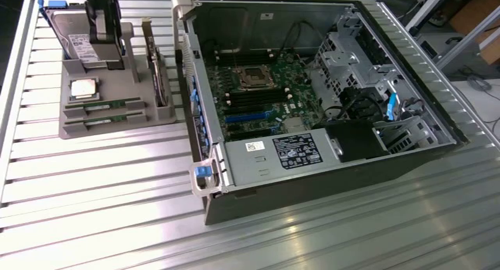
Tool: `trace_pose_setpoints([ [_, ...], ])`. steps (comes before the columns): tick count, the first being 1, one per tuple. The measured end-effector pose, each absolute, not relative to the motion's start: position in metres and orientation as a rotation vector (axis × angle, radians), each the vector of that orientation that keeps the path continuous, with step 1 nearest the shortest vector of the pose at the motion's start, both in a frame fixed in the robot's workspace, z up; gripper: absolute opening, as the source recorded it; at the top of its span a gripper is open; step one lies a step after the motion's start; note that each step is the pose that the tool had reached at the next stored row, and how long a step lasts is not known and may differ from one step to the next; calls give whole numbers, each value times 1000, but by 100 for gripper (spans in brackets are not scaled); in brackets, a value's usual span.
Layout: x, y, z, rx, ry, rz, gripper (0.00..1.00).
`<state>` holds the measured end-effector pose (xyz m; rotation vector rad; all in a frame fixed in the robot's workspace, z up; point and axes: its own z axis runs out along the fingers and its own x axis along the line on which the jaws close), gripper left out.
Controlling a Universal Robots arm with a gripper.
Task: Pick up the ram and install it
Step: 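Pick up the ram and move it above insertion slot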
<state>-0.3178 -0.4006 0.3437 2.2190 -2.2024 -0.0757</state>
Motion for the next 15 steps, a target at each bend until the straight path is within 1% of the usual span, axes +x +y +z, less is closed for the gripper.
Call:
trace_pose_setpoints([
  [15, -318, -401, 341, 2216, -2199, -69, 42],
])
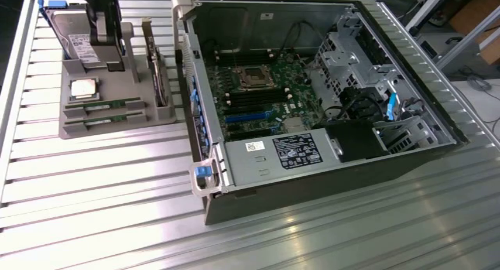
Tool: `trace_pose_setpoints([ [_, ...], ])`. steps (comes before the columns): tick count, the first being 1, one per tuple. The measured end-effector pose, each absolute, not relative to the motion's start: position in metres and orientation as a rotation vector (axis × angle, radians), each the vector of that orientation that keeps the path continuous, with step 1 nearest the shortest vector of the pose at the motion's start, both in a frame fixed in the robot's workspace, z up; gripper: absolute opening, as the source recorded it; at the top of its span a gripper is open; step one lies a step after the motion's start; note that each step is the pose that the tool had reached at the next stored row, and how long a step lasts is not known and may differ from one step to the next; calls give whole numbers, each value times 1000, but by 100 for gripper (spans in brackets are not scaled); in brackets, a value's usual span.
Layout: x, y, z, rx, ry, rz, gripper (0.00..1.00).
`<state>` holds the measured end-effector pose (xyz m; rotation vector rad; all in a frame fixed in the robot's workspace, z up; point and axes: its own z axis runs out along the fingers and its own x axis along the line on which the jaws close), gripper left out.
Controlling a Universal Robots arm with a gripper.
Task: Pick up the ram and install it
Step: 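Pick up the ram and move it above insertion slot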
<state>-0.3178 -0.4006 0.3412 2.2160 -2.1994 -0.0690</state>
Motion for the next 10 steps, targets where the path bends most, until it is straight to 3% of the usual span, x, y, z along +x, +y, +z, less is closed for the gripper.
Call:
trace_pose_setpoints([
  [10, -318, -401, 340, 2214, -2198, -65, 42],
])
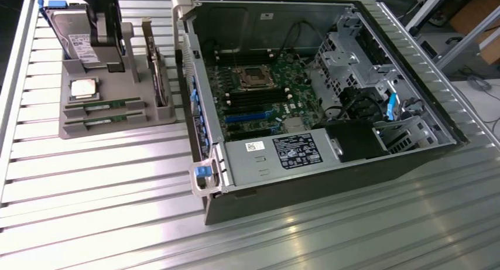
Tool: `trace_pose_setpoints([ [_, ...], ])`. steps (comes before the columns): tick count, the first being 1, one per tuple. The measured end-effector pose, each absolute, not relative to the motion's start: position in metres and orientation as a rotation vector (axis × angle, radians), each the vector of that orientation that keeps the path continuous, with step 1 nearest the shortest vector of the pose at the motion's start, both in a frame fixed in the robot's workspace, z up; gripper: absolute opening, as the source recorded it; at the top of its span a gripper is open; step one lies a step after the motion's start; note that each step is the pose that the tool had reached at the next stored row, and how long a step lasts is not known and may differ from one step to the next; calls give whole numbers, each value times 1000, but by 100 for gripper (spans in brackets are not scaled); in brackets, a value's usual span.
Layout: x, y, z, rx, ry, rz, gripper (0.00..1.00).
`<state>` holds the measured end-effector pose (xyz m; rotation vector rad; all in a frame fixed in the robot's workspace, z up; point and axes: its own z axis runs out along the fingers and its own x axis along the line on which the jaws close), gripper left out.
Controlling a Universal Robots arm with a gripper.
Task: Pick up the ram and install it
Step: 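Pick up the ram and move it above insertion slot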
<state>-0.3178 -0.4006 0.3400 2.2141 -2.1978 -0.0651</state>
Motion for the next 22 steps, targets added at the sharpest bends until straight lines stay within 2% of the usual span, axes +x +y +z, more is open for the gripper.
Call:
trace_pose_setpoints([
  [22, -318, -401, 332, 2214, -2194, -60, 42],
])
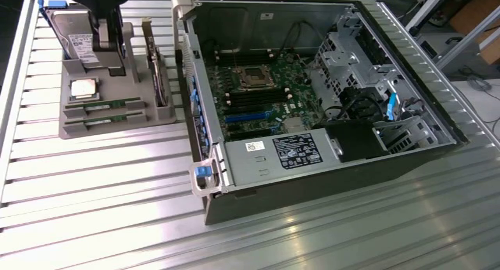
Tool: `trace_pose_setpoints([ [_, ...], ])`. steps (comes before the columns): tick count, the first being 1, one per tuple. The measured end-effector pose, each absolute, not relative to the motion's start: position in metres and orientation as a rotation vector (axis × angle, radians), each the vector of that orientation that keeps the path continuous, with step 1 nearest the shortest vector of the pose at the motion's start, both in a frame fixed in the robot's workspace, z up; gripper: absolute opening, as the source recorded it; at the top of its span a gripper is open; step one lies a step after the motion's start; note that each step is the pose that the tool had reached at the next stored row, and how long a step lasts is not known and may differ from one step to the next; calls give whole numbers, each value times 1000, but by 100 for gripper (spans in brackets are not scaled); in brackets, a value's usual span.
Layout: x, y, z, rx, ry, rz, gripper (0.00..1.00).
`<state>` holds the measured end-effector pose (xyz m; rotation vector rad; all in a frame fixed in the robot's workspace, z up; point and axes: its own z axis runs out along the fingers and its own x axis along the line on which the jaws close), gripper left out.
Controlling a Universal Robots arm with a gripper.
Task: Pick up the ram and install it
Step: 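Pick up the ram and move it above insertion slot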
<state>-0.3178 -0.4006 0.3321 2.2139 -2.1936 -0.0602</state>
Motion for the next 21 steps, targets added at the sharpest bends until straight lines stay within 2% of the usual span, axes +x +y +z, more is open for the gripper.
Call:
trace_pose_setpoints([
  [21, -319, -401, 326, 2216, -2191, -59, 42],
])
